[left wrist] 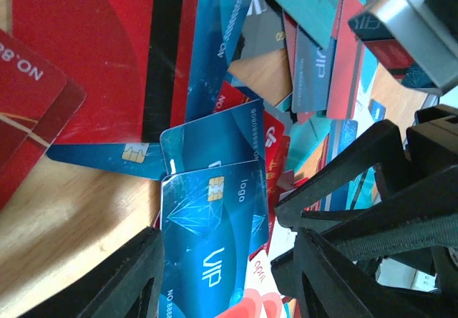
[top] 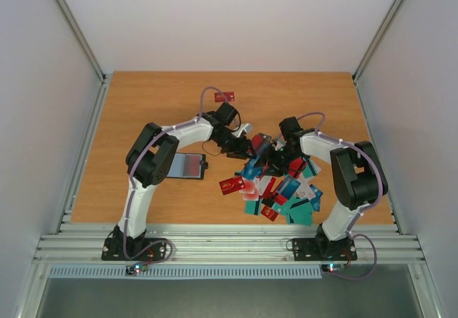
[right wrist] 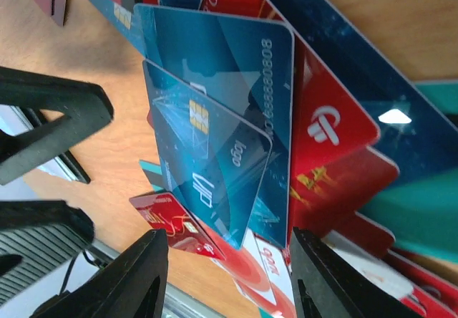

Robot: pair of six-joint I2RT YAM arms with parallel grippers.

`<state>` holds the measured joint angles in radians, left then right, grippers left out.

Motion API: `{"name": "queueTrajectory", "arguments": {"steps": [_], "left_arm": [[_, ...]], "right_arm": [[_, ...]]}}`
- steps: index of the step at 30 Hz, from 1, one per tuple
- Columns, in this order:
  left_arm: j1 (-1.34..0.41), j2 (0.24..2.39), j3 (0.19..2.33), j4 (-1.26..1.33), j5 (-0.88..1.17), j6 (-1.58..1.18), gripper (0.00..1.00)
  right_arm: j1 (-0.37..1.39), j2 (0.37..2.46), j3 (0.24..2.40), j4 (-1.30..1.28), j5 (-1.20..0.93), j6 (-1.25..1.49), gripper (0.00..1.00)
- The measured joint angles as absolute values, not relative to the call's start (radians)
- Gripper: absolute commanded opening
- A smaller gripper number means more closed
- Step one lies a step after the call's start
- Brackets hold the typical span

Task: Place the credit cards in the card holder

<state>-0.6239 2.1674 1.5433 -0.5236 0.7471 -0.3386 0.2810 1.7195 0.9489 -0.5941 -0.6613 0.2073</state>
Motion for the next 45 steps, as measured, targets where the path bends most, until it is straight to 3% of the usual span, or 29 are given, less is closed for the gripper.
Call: {"name": "queueTrajectory", "arguments": {"steps": [22,32,45], "left_arm": [[-0.638,2.222,1.533,-0.470,0.805,-0.362,0.49],[-0.641,2.184,1.441,-0.366,0.826,-0.434,0.49],[-0.690,2.145,1.442,-0.492,0.802,-0.419,0.49]], "right_arm": [[0.280,1.806,0.957,-0.552,-0.756,0.208,0.37],[0.279,1.801,0.950,-0.569,-0.758,0.200,0.37],[0.278,1.704,0.884,-0.598,-0.670,0.170,0.37]]}}
